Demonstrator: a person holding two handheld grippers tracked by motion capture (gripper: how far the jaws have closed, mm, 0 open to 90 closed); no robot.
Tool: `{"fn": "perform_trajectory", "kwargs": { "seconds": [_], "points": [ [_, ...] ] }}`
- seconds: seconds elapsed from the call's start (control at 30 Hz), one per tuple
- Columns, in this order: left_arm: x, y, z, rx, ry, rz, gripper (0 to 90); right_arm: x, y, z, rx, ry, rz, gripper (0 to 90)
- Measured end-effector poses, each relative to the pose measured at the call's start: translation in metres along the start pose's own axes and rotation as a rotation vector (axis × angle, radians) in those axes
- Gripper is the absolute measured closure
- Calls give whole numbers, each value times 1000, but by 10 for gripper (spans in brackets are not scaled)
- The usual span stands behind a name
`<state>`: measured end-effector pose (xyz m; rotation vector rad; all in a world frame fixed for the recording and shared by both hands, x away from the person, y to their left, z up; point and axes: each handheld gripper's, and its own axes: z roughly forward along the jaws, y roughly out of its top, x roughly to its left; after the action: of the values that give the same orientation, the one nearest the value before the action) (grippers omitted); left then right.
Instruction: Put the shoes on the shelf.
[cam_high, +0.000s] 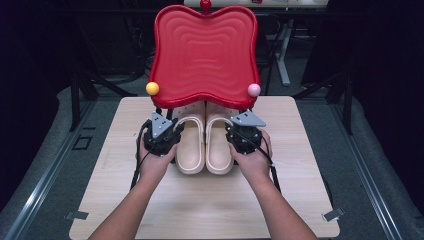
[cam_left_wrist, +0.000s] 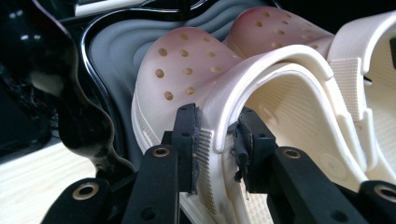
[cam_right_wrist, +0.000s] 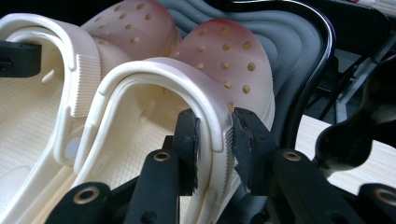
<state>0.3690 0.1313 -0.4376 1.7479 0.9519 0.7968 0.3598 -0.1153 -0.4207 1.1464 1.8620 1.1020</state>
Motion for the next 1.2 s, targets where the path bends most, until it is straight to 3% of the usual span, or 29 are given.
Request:
{"fn": "perform_trajectory", "kwargs": {
  "seconds": [0.1,0.2,0.3,0.43,0.53,0.7,0.83,1.2],
  "points": [
    [1,1,1,3,-22,-20,668,0,0,0,3,9,20,697],
    [-2,4,2,13,-19,1,672,1,0,0,4,11,36,698],
    [-2,7,2,20,-8,48,694,2,2,0,9,14,41,700],
    [3,7,3,15,-20,32,700,-1,4,1,16,21,78,701],
    [0,7,3,18,-21,47,697,-3,4,2,15,32,114,700],
    [-6,7,2,15,-8,68,692,3,3,1,13,13,88,697],
    [-2,8,1,2,-45,11,623,3,1,1,8,6,85,677],
    [-6,7,2,-1,-64,7,500,1,-3,-2,-1,64,58,558]
  ]
}}
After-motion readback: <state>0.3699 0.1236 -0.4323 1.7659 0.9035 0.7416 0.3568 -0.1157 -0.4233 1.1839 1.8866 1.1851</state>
